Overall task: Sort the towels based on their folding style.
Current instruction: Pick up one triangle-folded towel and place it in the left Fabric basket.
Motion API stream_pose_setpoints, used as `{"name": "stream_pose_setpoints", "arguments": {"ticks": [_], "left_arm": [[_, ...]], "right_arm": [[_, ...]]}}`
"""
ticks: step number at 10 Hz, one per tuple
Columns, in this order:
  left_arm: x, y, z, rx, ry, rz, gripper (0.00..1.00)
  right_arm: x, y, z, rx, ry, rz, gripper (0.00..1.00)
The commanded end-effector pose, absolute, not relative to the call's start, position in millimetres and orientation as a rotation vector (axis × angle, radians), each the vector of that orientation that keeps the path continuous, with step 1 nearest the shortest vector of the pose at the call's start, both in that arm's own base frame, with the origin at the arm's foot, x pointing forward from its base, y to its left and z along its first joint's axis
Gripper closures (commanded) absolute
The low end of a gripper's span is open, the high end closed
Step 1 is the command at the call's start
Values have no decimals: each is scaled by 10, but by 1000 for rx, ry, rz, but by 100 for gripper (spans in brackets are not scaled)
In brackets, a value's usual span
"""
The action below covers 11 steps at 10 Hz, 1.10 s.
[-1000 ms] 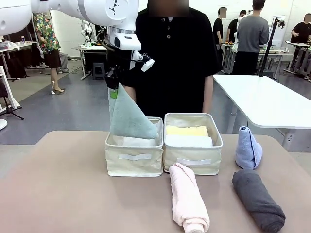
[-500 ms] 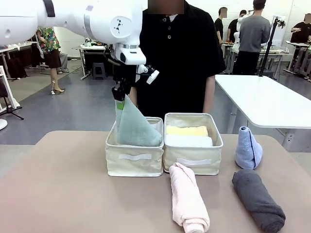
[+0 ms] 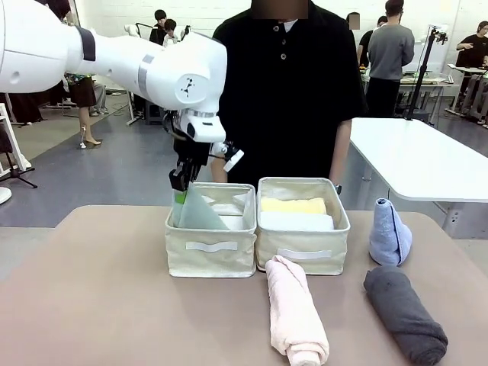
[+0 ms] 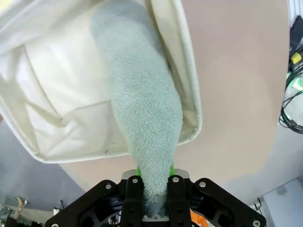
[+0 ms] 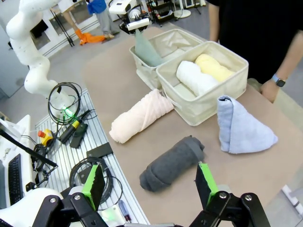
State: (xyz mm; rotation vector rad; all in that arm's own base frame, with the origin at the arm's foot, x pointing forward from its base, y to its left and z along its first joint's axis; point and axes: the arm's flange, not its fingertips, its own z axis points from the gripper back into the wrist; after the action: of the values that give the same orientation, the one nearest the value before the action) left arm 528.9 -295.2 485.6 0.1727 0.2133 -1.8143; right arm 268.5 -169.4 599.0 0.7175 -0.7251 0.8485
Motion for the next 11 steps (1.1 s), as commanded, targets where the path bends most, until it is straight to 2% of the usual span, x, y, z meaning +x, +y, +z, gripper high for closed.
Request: {"name": "stream_pose_setpoints", "arguments": {"ticks": [1,5,6,7,8,9,10,11], "left_arm": [[5128,-2836,4729,217,214,-1803,85],[5042,-2912,4477,186,193,-1851,85],[5040,-2925,4458,177,186,-1859,25],[5035,-2921,4462,176,180,-1864,25],[5043,-2916,4482,174,173,-1865,0],[5044,-2914,4489,171,172,-1861,22],[5045,-2917,4490,167,171,-1861,0],[5046,-2913,4490,165,172,-1861,0]], "right_arm": [[2702,-1688,5987,742,-758,855,0],[2702,-1688,5987,742,-758,855,0],[2702,-1688,5987,742,-758,855,0],[2702,-1688,5987,742,-758,855,0],[2702,-1688,5987,742,-758,855,0],[2702,-1688,5987,742,-758,855,0],[2702,-1688,5987,742,-758,855,0],[2702,-1688,5987,742,-758,855,0]]}}
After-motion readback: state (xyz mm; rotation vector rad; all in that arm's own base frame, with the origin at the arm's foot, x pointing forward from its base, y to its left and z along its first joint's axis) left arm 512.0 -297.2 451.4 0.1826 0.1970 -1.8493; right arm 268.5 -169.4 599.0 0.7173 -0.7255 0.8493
